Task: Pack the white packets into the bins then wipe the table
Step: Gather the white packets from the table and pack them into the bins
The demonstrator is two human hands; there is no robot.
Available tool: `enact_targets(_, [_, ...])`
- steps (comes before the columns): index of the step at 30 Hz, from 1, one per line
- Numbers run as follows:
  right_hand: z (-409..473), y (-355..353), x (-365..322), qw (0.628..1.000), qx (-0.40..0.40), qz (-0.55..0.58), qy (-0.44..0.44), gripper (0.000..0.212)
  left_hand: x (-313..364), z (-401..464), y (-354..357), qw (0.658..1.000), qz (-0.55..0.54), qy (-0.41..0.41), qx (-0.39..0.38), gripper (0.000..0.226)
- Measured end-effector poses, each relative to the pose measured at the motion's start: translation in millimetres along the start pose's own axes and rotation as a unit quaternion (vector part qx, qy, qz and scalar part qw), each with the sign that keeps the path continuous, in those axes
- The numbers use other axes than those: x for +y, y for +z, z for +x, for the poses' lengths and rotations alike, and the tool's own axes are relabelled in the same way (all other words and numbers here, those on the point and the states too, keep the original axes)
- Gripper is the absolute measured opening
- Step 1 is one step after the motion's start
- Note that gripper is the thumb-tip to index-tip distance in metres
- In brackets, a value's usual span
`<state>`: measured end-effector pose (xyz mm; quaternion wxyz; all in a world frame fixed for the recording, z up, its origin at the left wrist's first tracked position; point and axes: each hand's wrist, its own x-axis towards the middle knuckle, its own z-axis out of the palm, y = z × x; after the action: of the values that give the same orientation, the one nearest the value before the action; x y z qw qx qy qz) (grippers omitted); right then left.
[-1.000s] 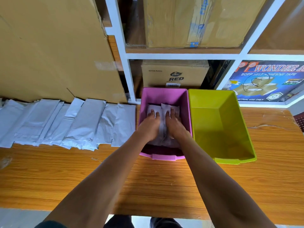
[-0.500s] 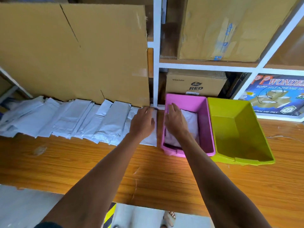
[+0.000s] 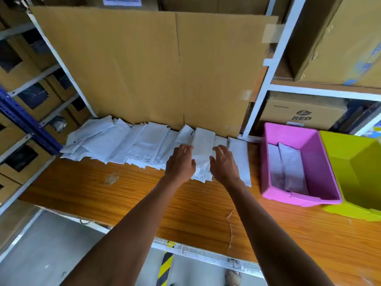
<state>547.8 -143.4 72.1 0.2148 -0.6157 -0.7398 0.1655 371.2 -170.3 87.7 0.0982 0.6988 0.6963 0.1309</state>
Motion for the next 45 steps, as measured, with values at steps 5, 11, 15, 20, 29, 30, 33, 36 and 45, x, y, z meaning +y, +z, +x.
enact_targets(5, [1, 18, 1, 0.999, -0.007, -0.029, 0.034, 0.044, -12, 8, 1, 1.000, -0.003, 0.009, -0.029, 0.052])
enact_targets(11, [30, 28, 29, 0.996, -0.013, -0.059, 0.062, 0.046, 5, 48, 14, 0.997, 0.025, 0.028, -0.061, 0.057])
enact_targets(15, [57, 35, 56, 0.993, -0.017, -0.091, 0.075, 0.052, 15, 86, 32, 0.995, 0.043, 0.029, -0.085, 0.072])
enact_targets(20, [81, 51, 89, 0.985, -0.060, -0.111, 0.120, 0.072, 19, 122, 70, 0.992, 0.078, 0.030, -0.099, 0.087])
enact_targets(29, [99, 81, 134, 0.981, -0.073, -0.106, 0.148, 0.065, 8, 148, 113, 0.988, 0.137, 0.043, -0.053, 0.077])
enact_targets(30, [98, 84, 137, 0.980, -0.069, -0.113, 0.147, 0.063, 7, 149, 115, 0.988, 0.137, 0.045, -0.051, 0.076])
enact_targets(33, [93, 93, 140, 0.979, -0.048, -0.134, 0.145, 0.059, 4, 147, 119, 0.988, 0.139, 0.057, -0.048, 0.074])
enact_targets(36, [94, 97, 142, 0.979, -0.039, -0.143, 0.141, 0.058, 1, 148, 122, 0.986, 0.146, 0.054, -0.061, 0.076])
enact_targets(45, [77, 87, 150, 0.982, -0.020, -0.133, 0.133, 0.071, 11, 160, 116, 0.987, 0.122, 0.019, -0.103, 0.076])
